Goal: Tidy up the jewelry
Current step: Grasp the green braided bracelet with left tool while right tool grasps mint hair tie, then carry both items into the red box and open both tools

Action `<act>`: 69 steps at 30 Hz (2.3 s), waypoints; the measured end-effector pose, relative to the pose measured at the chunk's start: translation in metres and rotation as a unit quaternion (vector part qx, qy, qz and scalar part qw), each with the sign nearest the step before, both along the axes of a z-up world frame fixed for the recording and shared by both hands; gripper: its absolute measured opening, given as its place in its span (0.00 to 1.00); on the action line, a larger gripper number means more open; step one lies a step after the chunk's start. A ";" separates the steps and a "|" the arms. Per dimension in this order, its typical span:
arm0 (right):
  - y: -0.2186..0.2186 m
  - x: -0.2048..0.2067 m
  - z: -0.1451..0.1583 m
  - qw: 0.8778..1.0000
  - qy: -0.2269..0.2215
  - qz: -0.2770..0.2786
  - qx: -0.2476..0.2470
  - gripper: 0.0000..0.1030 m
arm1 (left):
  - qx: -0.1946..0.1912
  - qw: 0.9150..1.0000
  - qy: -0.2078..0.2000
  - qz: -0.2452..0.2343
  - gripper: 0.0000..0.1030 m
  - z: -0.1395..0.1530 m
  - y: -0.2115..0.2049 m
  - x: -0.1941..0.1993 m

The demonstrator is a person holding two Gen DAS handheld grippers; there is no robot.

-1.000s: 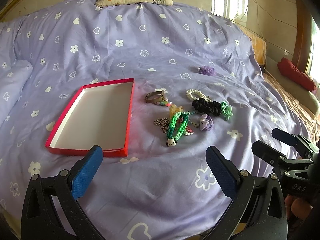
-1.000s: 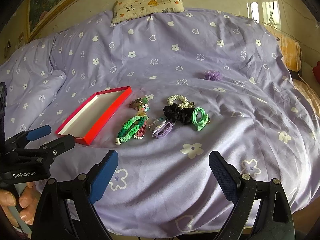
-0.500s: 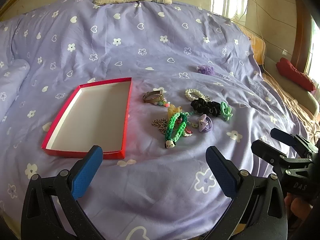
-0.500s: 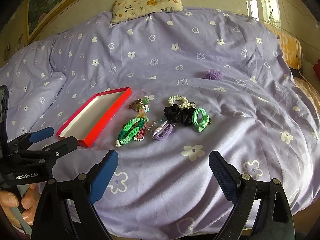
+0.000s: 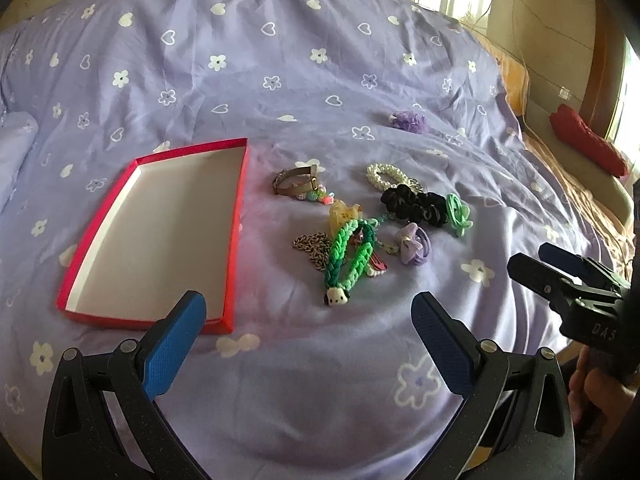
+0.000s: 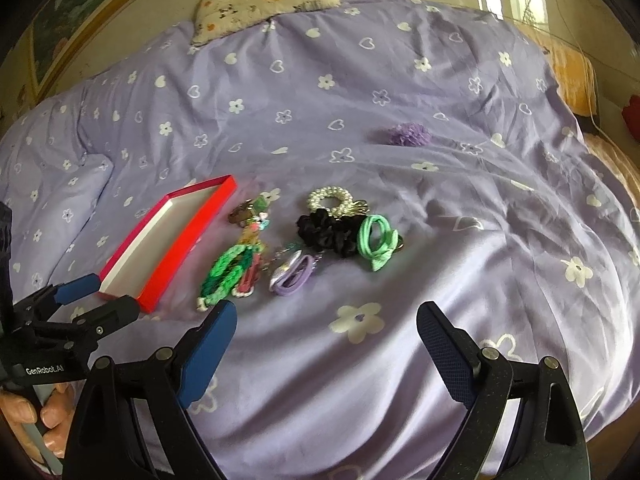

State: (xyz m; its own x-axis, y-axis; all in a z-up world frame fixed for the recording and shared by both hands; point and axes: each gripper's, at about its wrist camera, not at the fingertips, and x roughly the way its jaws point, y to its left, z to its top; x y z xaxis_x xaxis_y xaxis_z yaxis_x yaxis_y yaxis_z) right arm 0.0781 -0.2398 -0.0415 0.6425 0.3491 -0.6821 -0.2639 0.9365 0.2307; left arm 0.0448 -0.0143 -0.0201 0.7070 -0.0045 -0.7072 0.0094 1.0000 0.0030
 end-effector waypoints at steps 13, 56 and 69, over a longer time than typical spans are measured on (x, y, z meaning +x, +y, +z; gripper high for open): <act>-0.006 0.053 -0.023 0.999 0.040 -0.026 0.006 0.69 | 0.015 0.998 0.054 -0.022 0.84 -0.025 0.001 0.051; 0.094 0.054 -0.003 0.991 0.056 0.094 0.075 0.18 | -0.116 0.992 0.041 -0.013 0.09 -0.009 0.072 0.031; 0.204 0.045 -0.001 0.976 0.068 0.197 0.069 0.18 | -0.137 0.988 0.032 0.071 0.09 -0.015 0.163 0.014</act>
